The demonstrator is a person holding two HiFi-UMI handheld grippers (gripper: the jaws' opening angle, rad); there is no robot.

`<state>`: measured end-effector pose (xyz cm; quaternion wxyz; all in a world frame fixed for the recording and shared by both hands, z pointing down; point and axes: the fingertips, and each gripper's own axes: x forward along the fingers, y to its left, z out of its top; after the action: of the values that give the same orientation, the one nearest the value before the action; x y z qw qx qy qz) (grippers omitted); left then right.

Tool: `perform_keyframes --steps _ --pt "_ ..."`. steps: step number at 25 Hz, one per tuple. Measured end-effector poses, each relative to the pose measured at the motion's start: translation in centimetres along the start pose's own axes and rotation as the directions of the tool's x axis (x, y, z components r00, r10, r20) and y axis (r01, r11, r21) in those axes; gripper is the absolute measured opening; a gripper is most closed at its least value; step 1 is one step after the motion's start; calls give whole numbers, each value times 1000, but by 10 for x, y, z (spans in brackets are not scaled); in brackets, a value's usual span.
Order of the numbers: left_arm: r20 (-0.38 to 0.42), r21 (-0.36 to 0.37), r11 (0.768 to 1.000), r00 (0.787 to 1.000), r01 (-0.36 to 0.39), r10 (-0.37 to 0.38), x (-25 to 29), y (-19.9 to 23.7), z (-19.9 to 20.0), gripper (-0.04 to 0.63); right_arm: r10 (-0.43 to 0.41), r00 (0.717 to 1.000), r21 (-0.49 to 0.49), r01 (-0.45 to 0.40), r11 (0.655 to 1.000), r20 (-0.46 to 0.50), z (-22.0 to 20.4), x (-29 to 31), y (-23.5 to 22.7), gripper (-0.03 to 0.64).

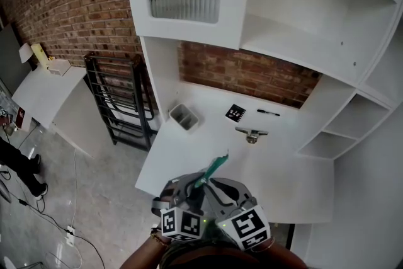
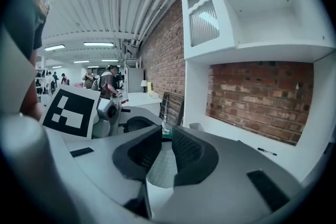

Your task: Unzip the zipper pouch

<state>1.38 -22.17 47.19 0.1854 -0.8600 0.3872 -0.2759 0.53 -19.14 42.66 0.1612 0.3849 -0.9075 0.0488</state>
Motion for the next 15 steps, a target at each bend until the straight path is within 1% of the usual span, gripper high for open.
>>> perform_keyframes --steps 3,5,12,15 --pt "8 7 1000 1000 6 -7 -1 -1 2 9 20 1000 69 -21 997 14 -4 -2 -4 49" --pt "8 19 1000 1000 10 -10 0 -3 3 8 34 999 97 -36 995 25 -7 -3 -4 44" --pt "-1 62 998 1000 26 -26 1 -15 3 9 47 998 130 -52 990 43 -6 -5 -5 15" --pt "5 58 998 1000 30 -30 -3 -19 3 9 56 997 152 -62 986 44 -7 -8 -2 8"
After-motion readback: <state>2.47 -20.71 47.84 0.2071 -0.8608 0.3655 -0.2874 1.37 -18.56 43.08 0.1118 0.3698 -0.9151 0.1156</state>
